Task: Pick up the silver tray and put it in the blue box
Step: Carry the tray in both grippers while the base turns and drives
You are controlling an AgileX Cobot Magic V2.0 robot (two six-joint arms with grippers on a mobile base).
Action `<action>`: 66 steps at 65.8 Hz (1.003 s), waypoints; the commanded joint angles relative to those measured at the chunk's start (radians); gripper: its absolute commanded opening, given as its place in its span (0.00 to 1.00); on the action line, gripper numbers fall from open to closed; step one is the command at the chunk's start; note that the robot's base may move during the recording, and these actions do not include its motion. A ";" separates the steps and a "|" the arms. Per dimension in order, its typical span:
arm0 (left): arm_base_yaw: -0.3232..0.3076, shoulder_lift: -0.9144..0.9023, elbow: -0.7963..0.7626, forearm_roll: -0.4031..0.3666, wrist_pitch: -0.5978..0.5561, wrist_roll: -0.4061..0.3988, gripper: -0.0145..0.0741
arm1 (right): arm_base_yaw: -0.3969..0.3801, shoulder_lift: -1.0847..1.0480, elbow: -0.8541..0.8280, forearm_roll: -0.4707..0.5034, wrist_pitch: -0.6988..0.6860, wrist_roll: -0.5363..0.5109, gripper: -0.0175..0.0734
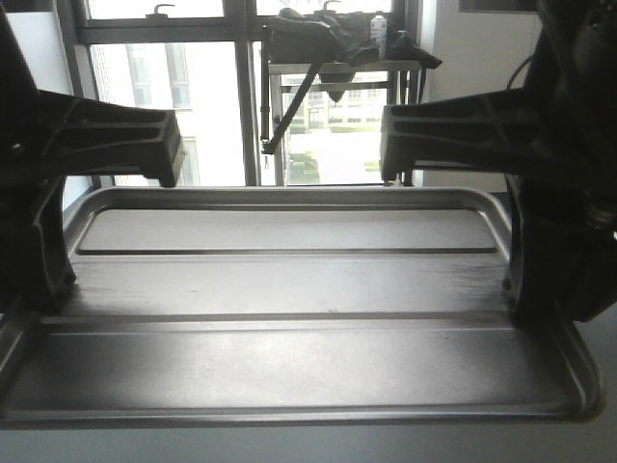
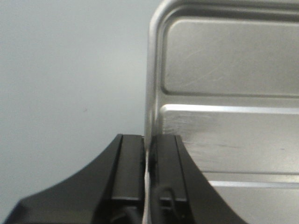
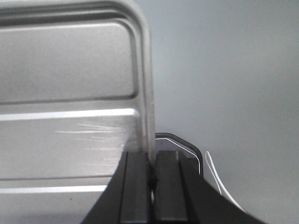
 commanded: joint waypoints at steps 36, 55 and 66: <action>-0.011 -0.033 -0.027 0.005 -0.048 -0.009 0.15 | 0.001 -0.031 -0.030 -0.028 -0.059 0.006 0.25; -0.011 -0.033 -0.027 0.007 -0.048 -0.009 0.15 | 0.001 -0.031 -0.030 -0.028 -0.059 0.006 0.25; -0.011 -0.033 -0.027 0.007 -0.048 -0.009 0.15 | 0.001 -0.031 -0.030 -0.028 -0.059 0.006 0.25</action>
